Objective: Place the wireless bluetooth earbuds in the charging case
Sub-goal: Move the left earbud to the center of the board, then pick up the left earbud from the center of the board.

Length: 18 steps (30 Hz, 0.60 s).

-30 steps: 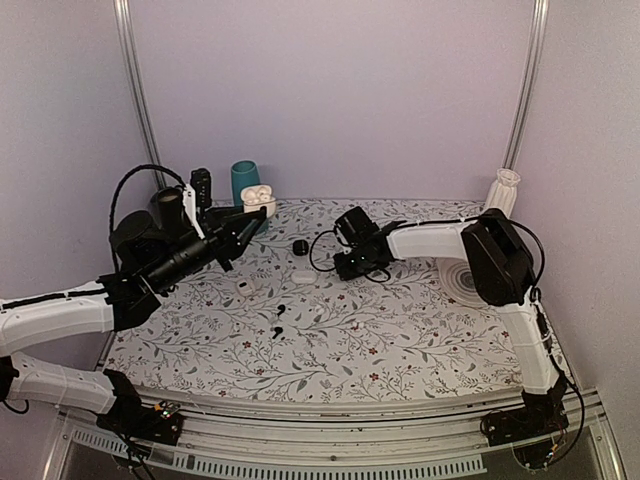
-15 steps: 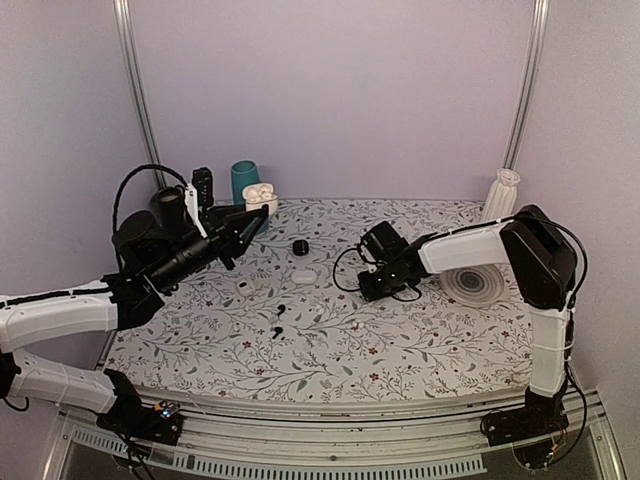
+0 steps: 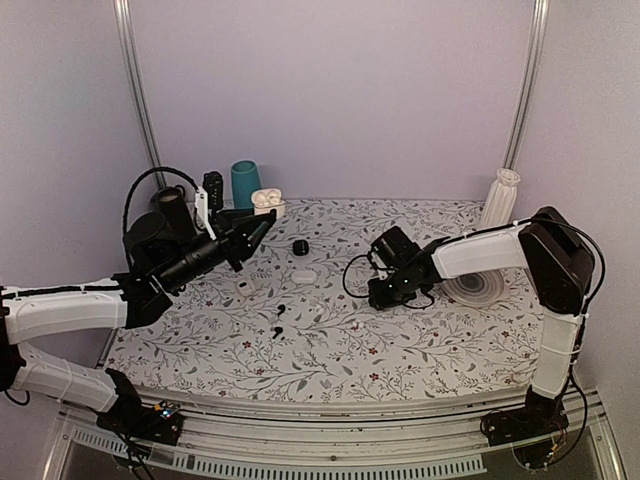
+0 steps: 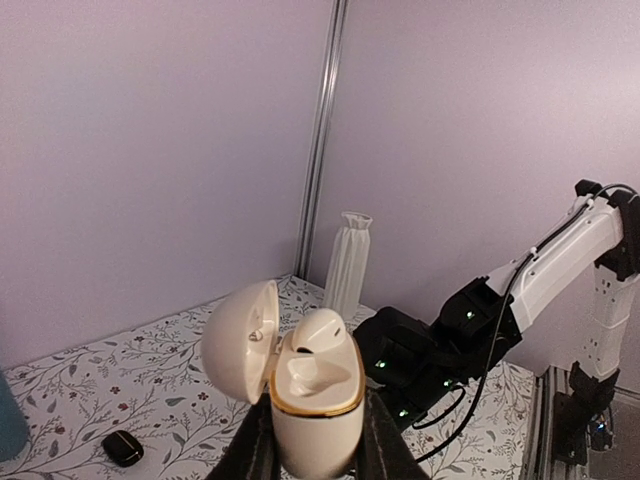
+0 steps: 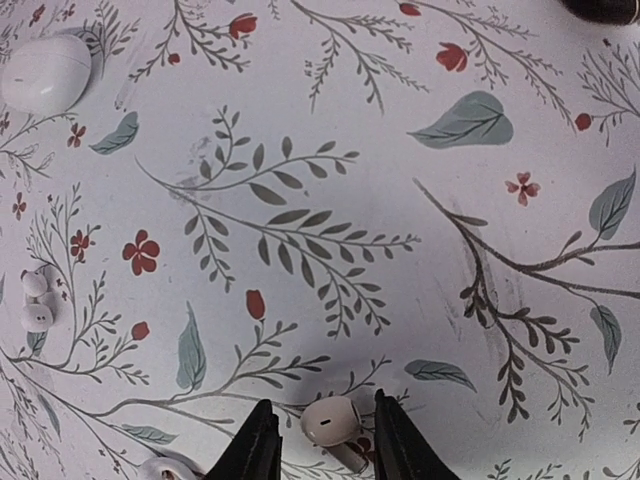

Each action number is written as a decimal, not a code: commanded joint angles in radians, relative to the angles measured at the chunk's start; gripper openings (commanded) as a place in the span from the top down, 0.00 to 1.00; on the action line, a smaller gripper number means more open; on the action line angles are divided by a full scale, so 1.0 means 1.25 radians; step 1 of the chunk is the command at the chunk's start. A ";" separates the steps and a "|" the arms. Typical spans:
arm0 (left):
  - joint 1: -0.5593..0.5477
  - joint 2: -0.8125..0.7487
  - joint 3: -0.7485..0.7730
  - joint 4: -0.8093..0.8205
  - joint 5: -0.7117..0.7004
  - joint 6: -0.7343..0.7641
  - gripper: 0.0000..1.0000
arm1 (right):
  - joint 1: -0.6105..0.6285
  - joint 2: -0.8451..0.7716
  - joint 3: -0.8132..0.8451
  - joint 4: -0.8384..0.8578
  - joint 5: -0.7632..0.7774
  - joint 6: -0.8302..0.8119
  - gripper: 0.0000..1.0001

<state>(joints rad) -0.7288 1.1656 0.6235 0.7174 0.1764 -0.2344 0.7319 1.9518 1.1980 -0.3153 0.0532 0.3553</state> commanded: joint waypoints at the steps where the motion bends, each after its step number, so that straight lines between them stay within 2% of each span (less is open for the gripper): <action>1: 0.006 0.000 0.017 0.033 0.011 -0.004 1.00 | -0.005 0.002 0.060 -0.051 -0.012 0.009 0.65; 9: 0.006 0.000 0.010 0.036 0.006 -0.002 1.00 | -0.004 0.027 0.120 -0.131 0.002 0.016 0.64; 18: 0.006 0.010 0.013 0.050 0.014 -0.003 1.00 | -0.002 0.036 0.133 -0.162 0.004 0.046 0.64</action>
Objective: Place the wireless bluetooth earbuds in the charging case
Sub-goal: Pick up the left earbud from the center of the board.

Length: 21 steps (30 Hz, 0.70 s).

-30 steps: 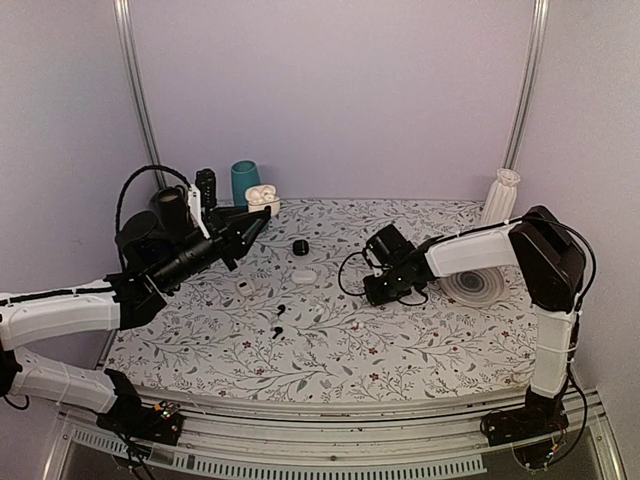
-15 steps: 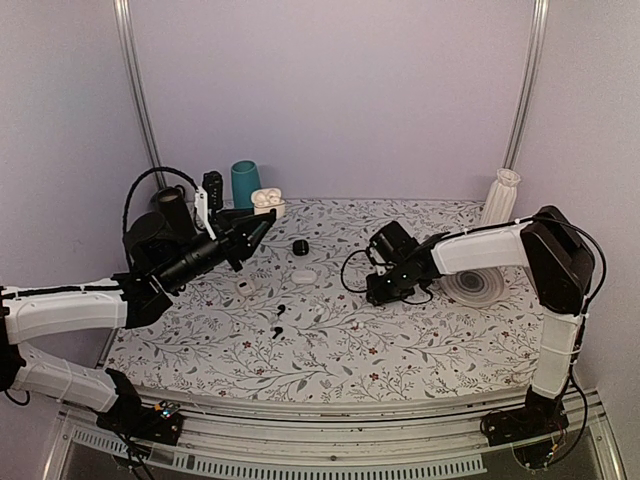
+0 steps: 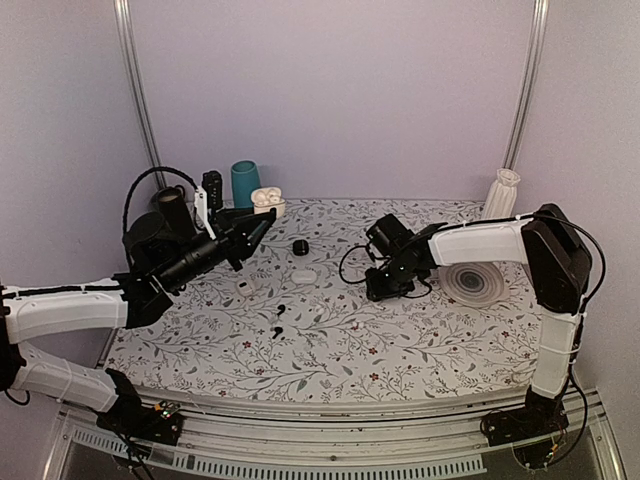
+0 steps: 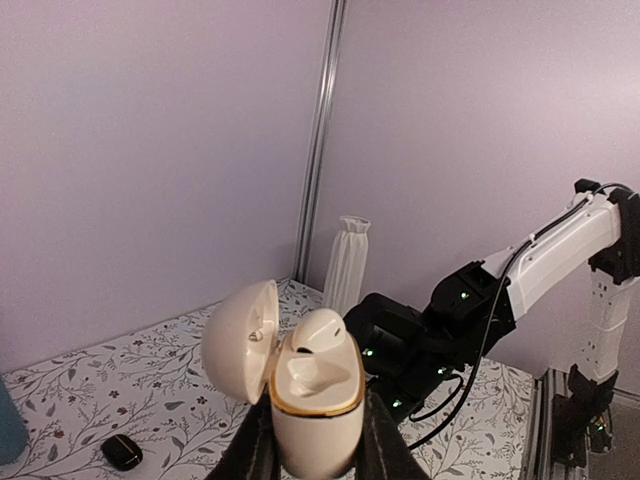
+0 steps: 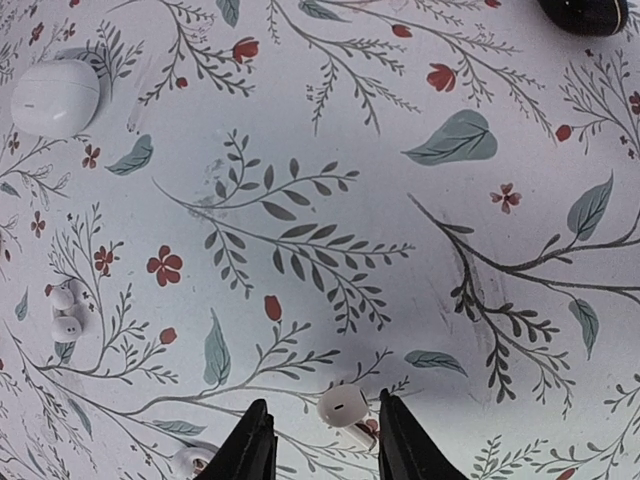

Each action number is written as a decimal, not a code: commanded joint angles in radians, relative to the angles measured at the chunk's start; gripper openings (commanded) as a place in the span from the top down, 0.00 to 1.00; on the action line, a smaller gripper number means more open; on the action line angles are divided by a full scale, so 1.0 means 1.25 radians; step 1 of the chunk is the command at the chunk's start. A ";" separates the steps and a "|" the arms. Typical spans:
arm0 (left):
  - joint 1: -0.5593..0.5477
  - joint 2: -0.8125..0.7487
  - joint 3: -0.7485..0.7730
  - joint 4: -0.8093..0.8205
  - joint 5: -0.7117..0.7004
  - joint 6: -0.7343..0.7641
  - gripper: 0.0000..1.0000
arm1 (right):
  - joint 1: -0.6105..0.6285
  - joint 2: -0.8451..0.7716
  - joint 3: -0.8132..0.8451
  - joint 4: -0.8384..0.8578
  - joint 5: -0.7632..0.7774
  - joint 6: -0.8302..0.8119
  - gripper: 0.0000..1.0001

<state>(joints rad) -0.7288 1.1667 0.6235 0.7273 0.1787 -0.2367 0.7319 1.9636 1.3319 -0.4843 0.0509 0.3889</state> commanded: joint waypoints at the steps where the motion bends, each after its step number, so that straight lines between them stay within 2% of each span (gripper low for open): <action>1: 0.005 0.010 0.013 0.043 0.014 -0.001 1.00 | -0.003 0.031 0.027 -0.026 0.004 0.019 0.64; 21: 0.006 0.016 0.008 0.050 0.013 -0.002 1.00 | 0.015 0.091 0.075 -0.075 0.029 0.001 0.68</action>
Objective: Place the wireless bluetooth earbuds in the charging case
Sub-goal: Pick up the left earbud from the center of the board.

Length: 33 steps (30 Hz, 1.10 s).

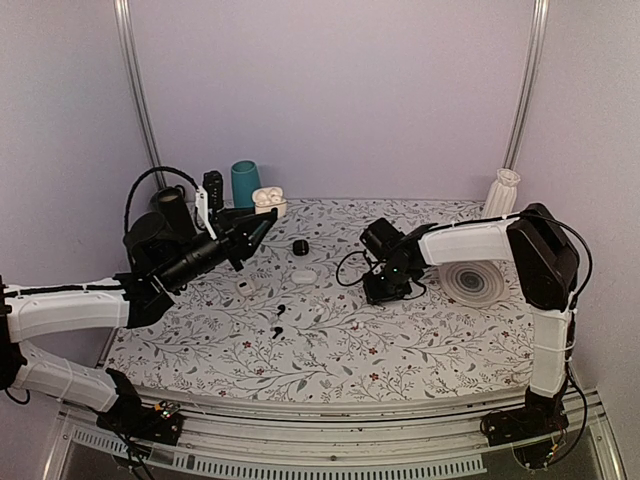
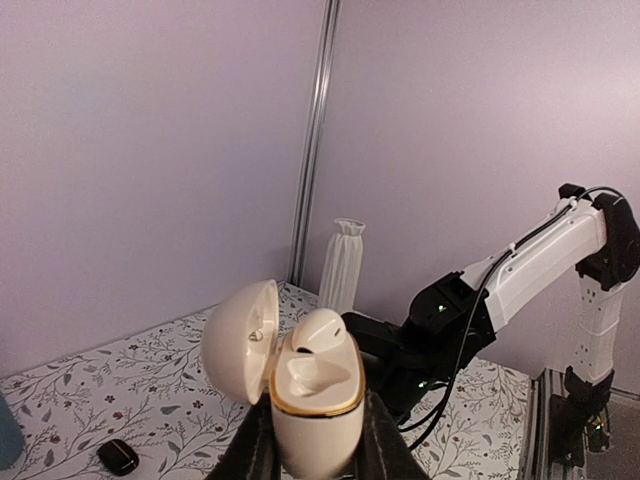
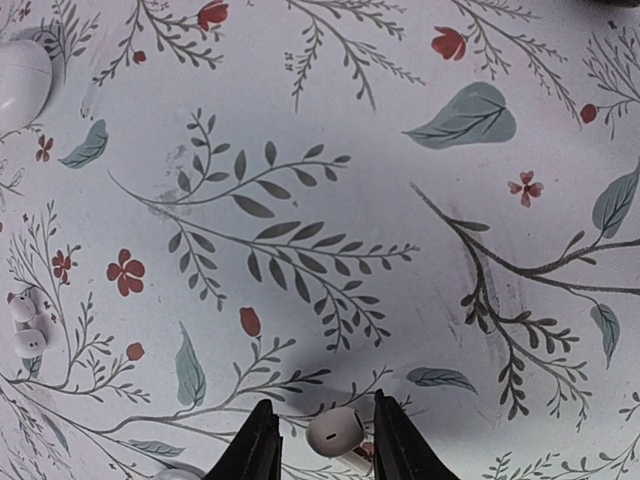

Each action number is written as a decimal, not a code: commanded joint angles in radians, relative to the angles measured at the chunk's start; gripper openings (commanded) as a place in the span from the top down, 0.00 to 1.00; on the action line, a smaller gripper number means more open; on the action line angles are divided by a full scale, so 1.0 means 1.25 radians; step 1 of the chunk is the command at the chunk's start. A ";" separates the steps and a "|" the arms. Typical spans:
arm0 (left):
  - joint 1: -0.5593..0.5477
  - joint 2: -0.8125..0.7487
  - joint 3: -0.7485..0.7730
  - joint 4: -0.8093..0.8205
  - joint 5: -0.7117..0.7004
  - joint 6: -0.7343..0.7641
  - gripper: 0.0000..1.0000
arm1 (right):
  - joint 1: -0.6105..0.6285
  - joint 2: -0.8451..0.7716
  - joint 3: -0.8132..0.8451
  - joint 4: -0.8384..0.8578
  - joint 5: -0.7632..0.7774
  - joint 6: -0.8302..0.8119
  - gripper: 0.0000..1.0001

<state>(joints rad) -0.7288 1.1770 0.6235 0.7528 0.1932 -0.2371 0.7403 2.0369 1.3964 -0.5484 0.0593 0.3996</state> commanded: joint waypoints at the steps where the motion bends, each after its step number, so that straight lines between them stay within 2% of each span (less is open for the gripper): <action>1: 0.005 0.008 0.008 0.030 0.001 -0.002 1.00 | 0.008 0.035 0.025 -0.025 0.024 -0.009 0.68; 33: 0.005 0.013 0.004 0.032 0.007 -0.010 1.00 | -0.006 0.026 0.007 -0.002 -0.017 -0.008 0.76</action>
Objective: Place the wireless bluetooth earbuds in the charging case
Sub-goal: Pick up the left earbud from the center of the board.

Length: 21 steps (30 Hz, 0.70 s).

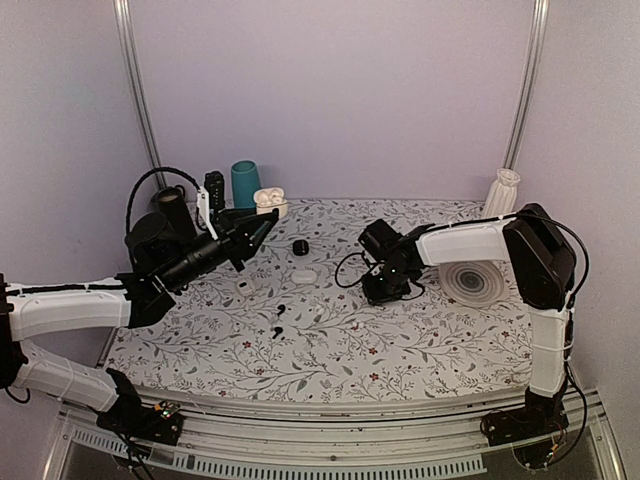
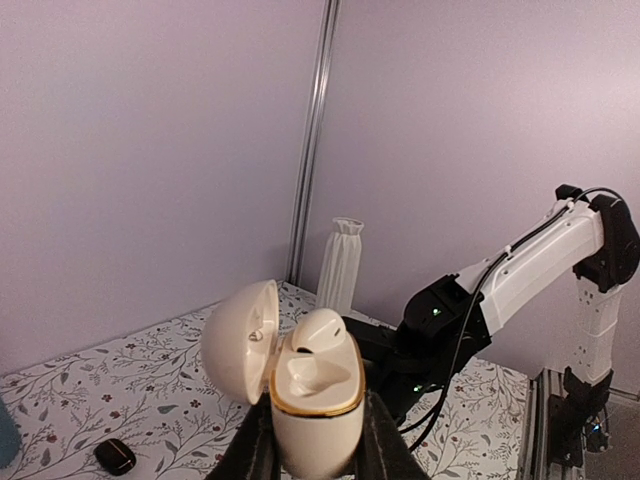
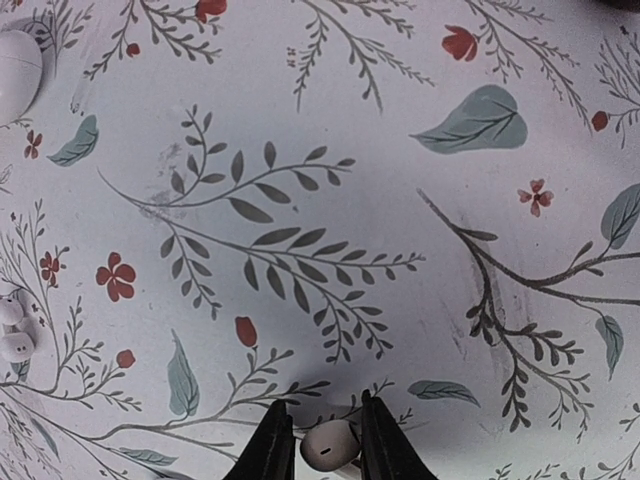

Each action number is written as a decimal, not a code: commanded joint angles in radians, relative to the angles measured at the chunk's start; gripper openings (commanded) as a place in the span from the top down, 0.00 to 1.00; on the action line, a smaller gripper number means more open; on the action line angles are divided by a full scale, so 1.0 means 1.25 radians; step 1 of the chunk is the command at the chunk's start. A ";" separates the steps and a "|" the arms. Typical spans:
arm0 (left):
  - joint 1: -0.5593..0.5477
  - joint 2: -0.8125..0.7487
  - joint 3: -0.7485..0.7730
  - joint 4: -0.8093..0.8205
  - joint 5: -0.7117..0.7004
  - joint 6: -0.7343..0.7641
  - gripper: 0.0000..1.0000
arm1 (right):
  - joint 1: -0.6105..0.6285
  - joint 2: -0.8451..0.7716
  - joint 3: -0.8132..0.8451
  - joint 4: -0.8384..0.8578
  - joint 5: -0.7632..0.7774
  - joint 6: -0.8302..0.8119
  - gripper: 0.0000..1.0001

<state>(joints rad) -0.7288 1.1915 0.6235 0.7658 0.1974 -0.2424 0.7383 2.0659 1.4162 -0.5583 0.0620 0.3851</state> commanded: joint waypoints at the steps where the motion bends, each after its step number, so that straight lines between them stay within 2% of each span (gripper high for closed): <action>1: 0.005 0.002 0.004 0.022 0.003 -0.006 1.00 | -0.005 0.002 -0.008 0.005 -0.020 0.002 0.76; 6: 0.006 0.005 0.006 0.022 0.005 -0.005 1.00 | -0.005 0.000 -0.005 0.001 -0.020 0.001 0.76; 21: 0.006 0.008 0.020 -0.018 -0.002 0.000 1.00 | -0.006 -0.020 -0.001 -0.037 0.004 -0.008 0.64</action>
<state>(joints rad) -0.7288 1.1969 0.6235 0.7620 0.1970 -0.2440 0.7368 2.0640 1.4162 -0.5579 0.0505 0.3817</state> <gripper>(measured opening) 0.217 0.348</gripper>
